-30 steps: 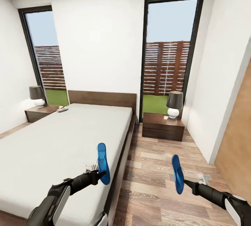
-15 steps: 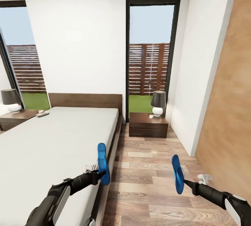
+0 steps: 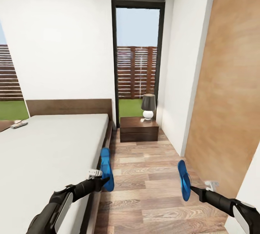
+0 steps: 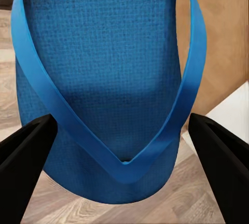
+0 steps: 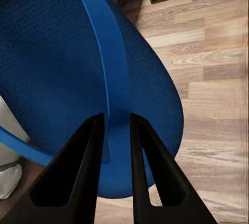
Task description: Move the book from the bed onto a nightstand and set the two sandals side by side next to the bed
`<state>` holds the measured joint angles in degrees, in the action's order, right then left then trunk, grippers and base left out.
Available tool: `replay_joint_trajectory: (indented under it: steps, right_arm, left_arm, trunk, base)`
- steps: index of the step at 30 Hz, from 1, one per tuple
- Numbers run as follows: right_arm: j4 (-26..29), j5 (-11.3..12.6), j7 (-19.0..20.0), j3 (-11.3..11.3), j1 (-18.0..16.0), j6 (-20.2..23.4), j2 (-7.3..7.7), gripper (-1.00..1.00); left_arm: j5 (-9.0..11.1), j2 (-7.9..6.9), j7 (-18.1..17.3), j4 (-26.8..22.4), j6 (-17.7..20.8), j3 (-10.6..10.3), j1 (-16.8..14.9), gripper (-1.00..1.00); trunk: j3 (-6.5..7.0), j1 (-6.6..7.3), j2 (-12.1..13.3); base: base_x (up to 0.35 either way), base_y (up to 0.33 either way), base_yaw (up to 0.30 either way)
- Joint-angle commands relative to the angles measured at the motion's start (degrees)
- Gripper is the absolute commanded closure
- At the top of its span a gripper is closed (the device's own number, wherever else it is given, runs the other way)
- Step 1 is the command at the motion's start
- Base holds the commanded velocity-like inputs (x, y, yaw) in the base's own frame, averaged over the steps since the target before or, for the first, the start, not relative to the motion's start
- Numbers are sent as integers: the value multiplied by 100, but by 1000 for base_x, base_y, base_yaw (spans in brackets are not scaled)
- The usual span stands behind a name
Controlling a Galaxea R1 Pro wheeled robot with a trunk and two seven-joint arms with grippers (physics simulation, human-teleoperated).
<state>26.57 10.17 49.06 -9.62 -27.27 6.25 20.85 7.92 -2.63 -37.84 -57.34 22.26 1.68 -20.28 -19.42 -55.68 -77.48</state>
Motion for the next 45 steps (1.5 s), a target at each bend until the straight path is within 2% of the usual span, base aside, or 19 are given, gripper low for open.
replay_joint_trajectory:
  steps: [1, 39, 45]
  right_arm:
    - [-3, 56, 24, -14, -6, 60, -2, 100]
    - [-11, 56, 23, -8, -6, 60, -8, 100]
    - [-57, 43, -13, 27, -6, 20, -33, 100]
  left_arm:
    - [52, 0, -13, -5, 51, 7, -2, 100]
    - [52, 1, -13, -3, 51, 7, -2, 100]
    - [50, 7, -5, 7, 43, 7, -2, 100]
  trunk:
    - [-4, 0, -4]
    - [98, 0, -4]
    - [104, 0, -4]
  base:
    - [0, 0, -286]
    - [0, 0, -285]
    - [0, 0, -87]
